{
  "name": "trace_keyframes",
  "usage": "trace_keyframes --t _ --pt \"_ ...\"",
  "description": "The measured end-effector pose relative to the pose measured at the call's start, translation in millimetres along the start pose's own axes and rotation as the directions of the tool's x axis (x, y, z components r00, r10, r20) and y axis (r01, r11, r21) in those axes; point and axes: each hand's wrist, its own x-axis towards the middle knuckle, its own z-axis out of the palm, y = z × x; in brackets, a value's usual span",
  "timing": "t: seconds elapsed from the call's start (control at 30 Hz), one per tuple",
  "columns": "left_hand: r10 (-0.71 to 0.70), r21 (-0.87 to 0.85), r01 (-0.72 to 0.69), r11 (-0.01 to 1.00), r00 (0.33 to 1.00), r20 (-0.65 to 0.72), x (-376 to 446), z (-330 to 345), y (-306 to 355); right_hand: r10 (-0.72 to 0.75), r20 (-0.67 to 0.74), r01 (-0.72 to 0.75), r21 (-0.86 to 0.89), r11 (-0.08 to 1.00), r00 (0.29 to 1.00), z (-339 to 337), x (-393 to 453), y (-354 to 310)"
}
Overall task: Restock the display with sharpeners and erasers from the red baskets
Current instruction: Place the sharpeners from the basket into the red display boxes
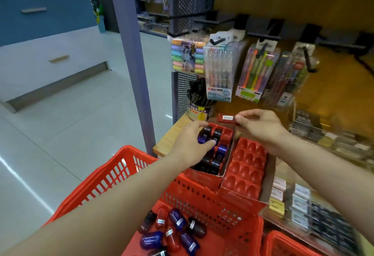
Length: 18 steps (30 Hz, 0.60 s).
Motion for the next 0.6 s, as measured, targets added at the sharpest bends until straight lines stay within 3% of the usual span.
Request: trace_keyframes --t 0.07,0.1,0.2,0.3,0.37,0.43,0.53,0.6 --pt "-0.107 -0.276 0.114 0.954 0.994 0.038 -12.0 0.1 14.0 0.111 0.180 -0.167 0.333 0.928 0.977 -5.4 -23.7 -3.9" --pt "-0.123 -0.392 0.140 0.909 0.990 0.070 -17.7 0.4 21.7 0.125 0.263 -0.229 0.411 0.882 0.957 -6.8 -34.7 -4.4" --pt "-0.078 -0.540 0.102 0.835 0.995 0.067 -33.9 0.4 38.9 0.078 0.426 -0.309 0.506 0.805 0.901 -7.3 -64.4 -3.1" --pt "-0.060 -0.610 0.074 0.789 0.997 0.044 -44.9 -3.3 45.7 0.035 0.476 -0.312 0.516 0.798 0.879 -9.4 -82.6 -0.3" --pt "-0.031 -0.582 0.050 0.811 0.999 0.043 -48.3 -5.9 45.3 0.002 0.462 -0.205 0.389 0.898 0.887 -13.7 -87.3 0.0" --pt "-0.004 -0.507 0.023 0.861 0.999 0.037 -49.2 -7.4 42.8 -0.097 0.406 0.007 0.216 0.976 0.909 -20.0 -87.9 -2.4" --pt "0.035 -0.381 -0.001 0.925 0.996 0.082 -47.0 -7.2 41.4 -0.352 0.382 0.337 0.109 0.935 0.855 -30.0 -85.3 -10.1" --pt "0.041 -0.306 -0.007 0.952 0.993 0.108 -41.8 -4.6 40.1 -0.432 0.428 0.456 0.050 0.888 0.794 -32.9 -81.4 -14.9"
